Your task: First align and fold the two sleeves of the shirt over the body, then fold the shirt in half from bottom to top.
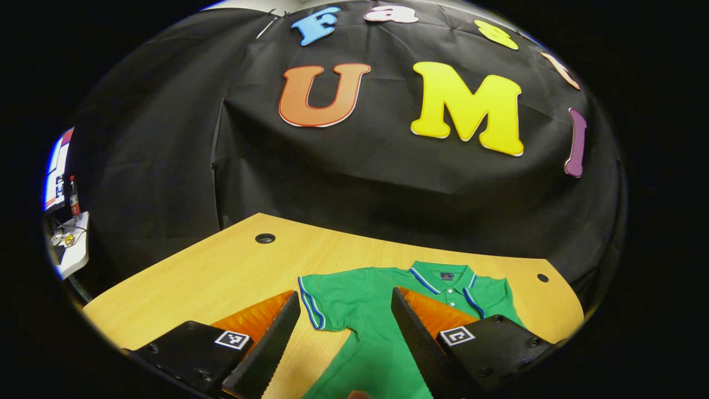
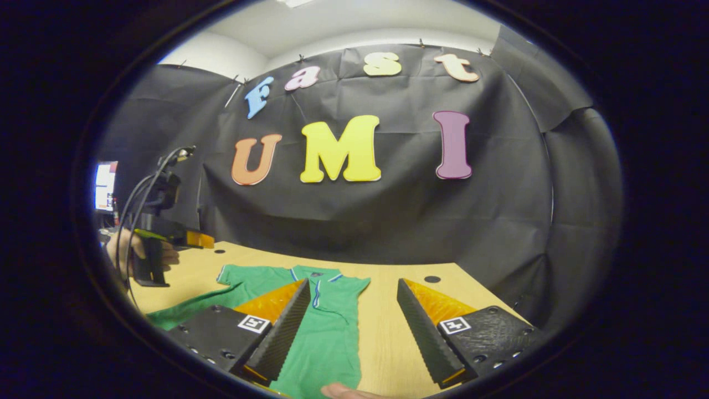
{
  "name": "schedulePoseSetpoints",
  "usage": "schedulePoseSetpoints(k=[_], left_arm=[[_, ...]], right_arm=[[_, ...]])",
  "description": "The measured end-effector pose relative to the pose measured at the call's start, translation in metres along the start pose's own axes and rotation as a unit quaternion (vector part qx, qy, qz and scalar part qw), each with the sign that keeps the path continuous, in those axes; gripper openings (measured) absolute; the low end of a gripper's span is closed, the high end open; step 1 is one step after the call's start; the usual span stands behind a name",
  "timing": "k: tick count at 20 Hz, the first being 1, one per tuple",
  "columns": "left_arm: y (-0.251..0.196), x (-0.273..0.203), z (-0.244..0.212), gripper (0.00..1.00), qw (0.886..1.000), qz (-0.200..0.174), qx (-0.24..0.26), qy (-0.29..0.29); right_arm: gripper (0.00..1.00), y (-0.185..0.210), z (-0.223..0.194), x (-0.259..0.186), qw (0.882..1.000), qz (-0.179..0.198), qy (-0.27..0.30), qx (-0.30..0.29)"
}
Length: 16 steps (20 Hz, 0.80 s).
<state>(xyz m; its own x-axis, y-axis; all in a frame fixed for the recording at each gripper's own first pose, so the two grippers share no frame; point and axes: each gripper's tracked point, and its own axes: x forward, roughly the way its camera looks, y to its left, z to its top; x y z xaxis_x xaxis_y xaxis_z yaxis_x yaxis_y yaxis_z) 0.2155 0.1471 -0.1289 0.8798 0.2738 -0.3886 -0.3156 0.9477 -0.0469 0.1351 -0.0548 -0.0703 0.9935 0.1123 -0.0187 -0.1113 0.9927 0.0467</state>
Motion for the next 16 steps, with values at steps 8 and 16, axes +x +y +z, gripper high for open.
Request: schedulePoseSetpoints(k=[8,16], left_arm=[[0.031,0.108,-0.057,1.00,0.990,0.034,-0.003,0.136],[0.055,0.146,-0.075,0.48,0.985,0.049,-0.065,0.152]], right_arm=[[0.95,-0.009,-0.018,0.008,0.999,0.033,0.021,0.017],[0.95,-0.018,-0.012,0.014,0.998,0.031,0.014,0.061]])
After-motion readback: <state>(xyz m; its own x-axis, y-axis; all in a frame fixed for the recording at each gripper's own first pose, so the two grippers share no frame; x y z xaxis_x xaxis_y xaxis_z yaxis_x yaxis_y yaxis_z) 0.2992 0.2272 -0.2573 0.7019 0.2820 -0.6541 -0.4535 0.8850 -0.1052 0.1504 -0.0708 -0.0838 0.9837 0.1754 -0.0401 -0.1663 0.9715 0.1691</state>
